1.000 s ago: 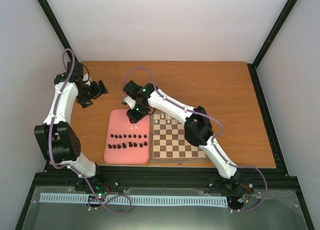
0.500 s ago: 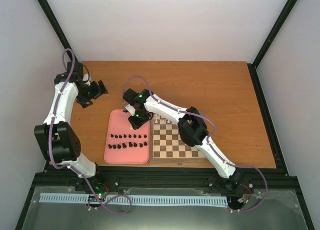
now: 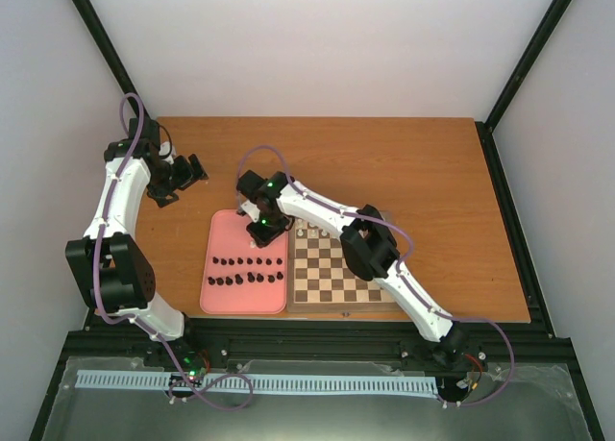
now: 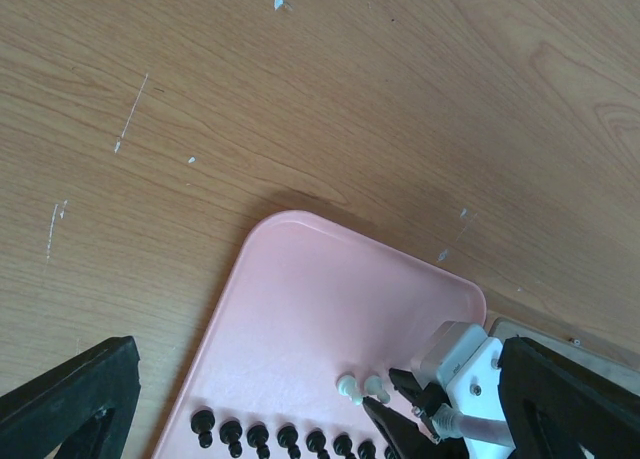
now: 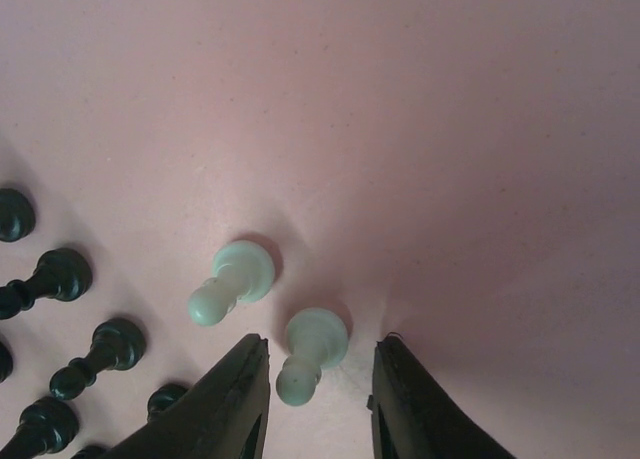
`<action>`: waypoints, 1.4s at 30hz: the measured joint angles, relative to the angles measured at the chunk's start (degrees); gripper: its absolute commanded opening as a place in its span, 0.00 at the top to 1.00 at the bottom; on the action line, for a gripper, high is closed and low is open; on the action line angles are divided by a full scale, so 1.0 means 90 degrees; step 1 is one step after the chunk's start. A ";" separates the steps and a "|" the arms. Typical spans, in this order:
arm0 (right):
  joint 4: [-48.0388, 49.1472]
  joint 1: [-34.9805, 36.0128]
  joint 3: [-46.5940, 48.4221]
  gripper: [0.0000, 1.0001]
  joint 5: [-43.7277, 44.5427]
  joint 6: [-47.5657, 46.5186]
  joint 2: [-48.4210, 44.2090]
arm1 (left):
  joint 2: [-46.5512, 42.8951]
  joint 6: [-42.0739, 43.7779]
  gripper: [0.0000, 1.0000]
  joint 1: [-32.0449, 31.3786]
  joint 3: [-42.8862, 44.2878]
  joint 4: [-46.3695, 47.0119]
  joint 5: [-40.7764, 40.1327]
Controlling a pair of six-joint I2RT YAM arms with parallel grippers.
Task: Set up the chess pieces on the board
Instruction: Pick up the chess piece from the storage box, then place the chess piece on the chessboard.
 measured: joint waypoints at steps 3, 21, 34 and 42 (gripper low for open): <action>0.0005 -0.0010 0.0002 0.78 0.0005 -0.0002 0.0007 | 0.0000 0.0000 0.00 0.0000 0.0000 0.0000 0.0000; 0.0000 -0.0097 0.0044 0.93 0.0228 0.0022 -0.0053 | 0.0000 0.0002 0.00 0.0000 0.0000 -0.0005 -0.0002; 0.0000 -0.0702 -0.1676 0.93 0.1020 0.0228 -0.2980 | 0.0000 0.0002 0.00 0.0000 0.0000 -0.0007 -0.0007; 0.0112 -0.1739 -0.4420 0.93 0.1474 0.0432 -0.4692 | 0.0000 0.0002 0.00 0.0000 0.0000 -0.0010 -0.0005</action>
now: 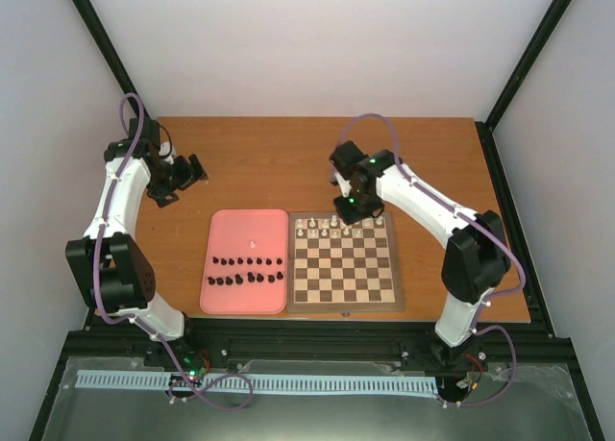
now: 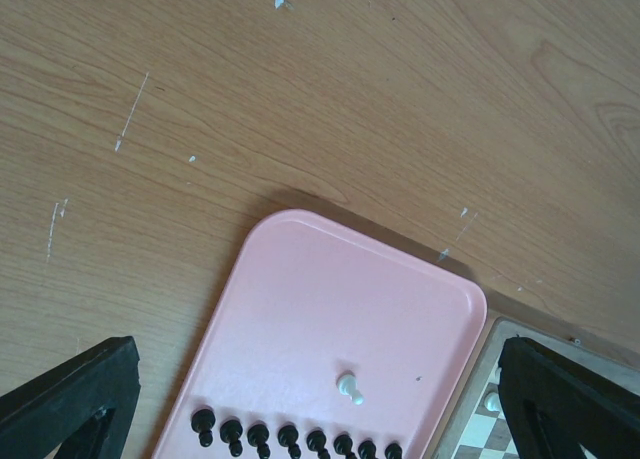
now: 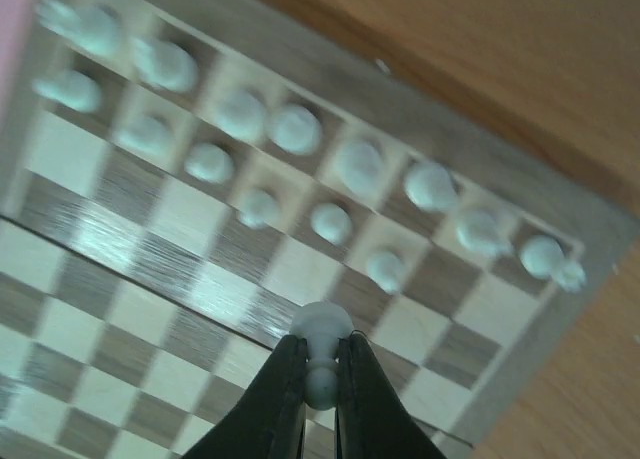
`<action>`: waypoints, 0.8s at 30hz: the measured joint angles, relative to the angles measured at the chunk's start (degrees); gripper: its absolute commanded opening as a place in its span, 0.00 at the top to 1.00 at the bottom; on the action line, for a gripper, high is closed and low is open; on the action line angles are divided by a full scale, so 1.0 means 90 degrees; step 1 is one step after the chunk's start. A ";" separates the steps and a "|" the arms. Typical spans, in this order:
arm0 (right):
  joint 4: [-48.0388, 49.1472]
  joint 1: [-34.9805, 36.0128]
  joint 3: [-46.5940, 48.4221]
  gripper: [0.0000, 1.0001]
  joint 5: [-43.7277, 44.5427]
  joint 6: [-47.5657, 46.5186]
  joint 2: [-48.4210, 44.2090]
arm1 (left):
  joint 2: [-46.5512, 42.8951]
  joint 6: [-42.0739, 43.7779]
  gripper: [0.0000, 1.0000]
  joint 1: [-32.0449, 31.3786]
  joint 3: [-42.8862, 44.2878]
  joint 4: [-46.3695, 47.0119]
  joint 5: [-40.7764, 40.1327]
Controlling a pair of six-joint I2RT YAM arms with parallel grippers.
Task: Set up the chess pieces on the board
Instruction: Place the chess piece on the chessboard.
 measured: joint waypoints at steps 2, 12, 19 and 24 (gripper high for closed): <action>0.0010 -0.0240 -0.0520 0.93 0.0083 0.0034 -0.0223 | 0.0000 0.0000 0.00 0.0000 0.0000 -0.0005 0.0002; 0.0262 -0.0974 -0.1734 0.93 0.0182 0.0112 -0.0675 | 0.0000 0.0000 0.00 0.0000 0.0000 -0.0005 0.0005; 0.0542 -0.1037 -0.2018 0.93 0.0170 0.0092 -0.0593 | 0.0000 0.0000 0.00 0.0000 0.0000 -0.0005 0.0002; 0.0709 -0.1044 -0.2023 0.92 0.0177 0.0070 -0.0398 | 0.0002 0.0000 0.00 0.0000 0.0000 -0.0005 0.0002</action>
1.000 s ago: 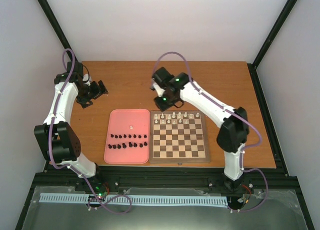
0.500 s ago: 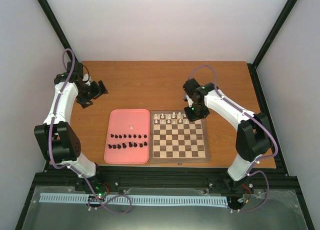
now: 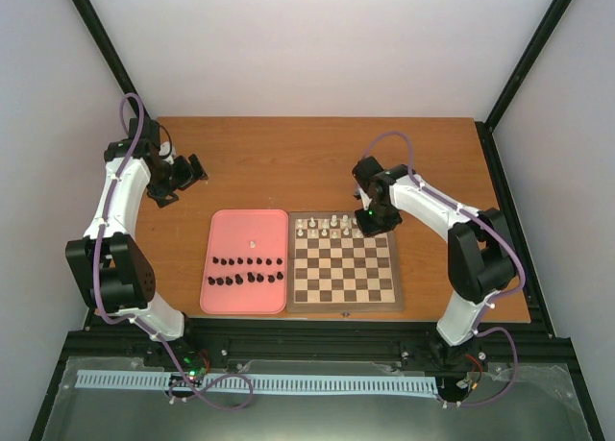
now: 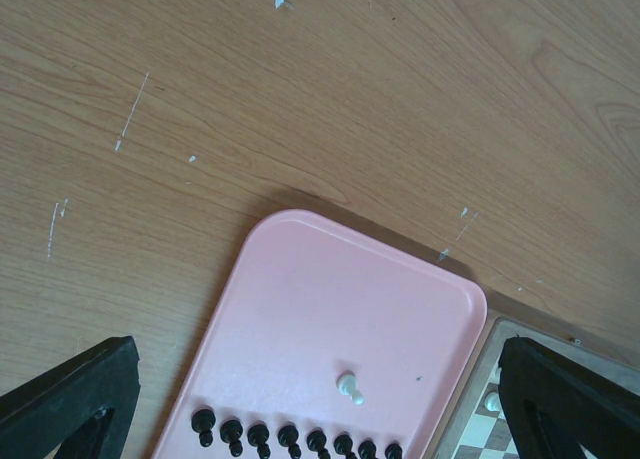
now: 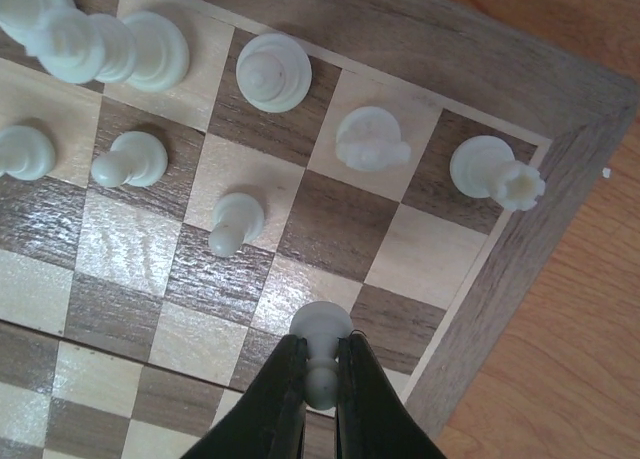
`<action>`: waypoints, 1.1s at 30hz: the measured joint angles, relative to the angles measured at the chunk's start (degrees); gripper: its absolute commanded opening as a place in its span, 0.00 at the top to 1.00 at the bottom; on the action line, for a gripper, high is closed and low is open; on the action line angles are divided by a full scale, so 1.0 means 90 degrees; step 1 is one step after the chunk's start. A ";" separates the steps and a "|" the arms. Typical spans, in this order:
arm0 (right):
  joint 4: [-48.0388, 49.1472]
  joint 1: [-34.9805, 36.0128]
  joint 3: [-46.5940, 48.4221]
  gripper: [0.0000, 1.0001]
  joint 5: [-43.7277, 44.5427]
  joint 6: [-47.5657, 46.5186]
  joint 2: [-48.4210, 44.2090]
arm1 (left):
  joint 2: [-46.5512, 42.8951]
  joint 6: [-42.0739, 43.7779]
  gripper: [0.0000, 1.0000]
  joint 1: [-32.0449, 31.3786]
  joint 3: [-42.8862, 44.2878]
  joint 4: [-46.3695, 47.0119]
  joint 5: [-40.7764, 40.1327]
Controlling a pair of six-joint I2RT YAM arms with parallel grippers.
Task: Set up the chess pieces on the board
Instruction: Place the chess piece on the chessboard.
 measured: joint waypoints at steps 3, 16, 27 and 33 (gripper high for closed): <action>0.0046 -0.0005 0.0000 0.92 0.0000 -0.0007 0.0112 | 0.0000 0.0000 0.00 0.0000 0.0000 0.0000 0.0000; 0.0134 -0.0032 0.0019 0.91 0.0000 -0.0073 0.0432 | 0.0000 0.0000 0.00 0.0000 0.0000 0.0000 -0.0002; 0.0189 -0.0039 0.0138 0.88 0.0027 -0.0078 0.0605 | 0.0000 0.0000 0.00 0.0000 0.0000 -0.0002 -0.0005; 0.0187 -0.0039 0.0158 0.88 0.0024 -0.0083 0.0624 | 0.0002 0.0002 0.00 0.0000 0.0000 -0.0002 -0.0007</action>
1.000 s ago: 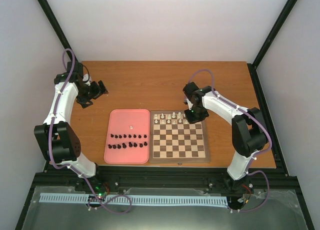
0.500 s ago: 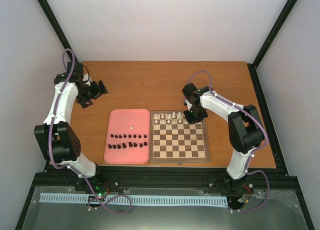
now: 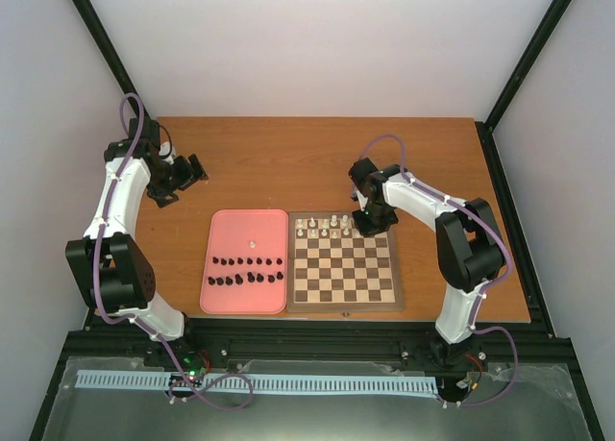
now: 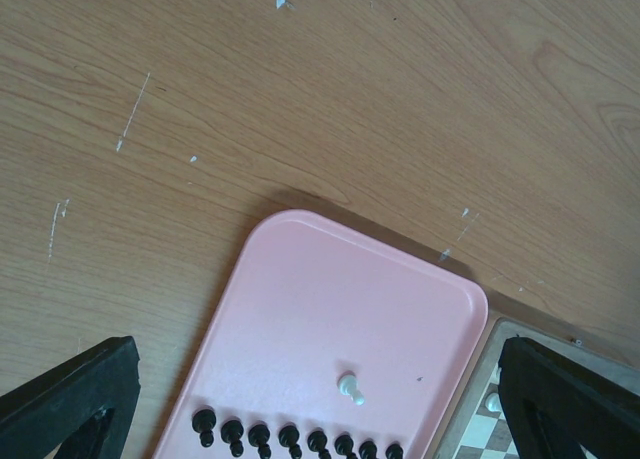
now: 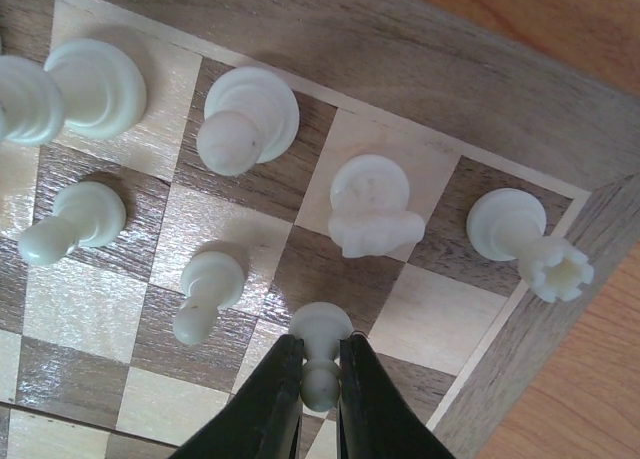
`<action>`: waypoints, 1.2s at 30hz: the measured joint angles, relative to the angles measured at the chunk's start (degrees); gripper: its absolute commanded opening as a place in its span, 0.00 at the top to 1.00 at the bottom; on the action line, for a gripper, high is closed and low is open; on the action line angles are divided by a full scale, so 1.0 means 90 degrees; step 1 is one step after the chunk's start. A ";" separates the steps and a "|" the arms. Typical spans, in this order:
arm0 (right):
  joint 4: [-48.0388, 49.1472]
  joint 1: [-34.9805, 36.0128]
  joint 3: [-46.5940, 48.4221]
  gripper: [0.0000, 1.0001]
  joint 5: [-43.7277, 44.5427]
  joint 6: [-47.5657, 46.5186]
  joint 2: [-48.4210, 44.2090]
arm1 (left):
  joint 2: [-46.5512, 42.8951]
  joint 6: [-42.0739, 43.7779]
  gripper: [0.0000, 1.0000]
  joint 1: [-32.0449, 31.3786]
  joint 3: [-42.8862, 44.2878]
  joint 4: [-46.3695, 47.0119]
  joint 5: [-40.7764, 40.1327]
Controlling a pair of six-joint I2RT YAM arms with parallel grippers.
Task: Set up the chess pieces on the board
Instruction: Place the chess piece on the chessboard.
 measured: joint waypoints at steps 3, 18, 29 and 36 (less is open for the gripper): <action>0.0002 0.0000 0.0000 0.87 0.0000 -0.0007 0.0027 | 0.0002 0.0000 0.00 0.0000 0.0000 0.0000 -0.0012; -0.0002 -0.0002 0.0073 0.81 0.0005 -0.0034 0.0083 | 0.0044 0.0000 0.00 0.0000 0.0000 0.0000 -0.0017; -0.0323 -0.0007 0.0279 0.56 0.0102 -0.0005 -0.0221 | 0.0046 0.0000 0.00 0.0000 0.0002 0.0000 -0.0017; -0.0605 0.0027 0.1032 0.54 -0.0012 0.0015 -0.0653 | 0.0083 0.0000 0.00 0.0000 0.0087 0.0000 -0.0017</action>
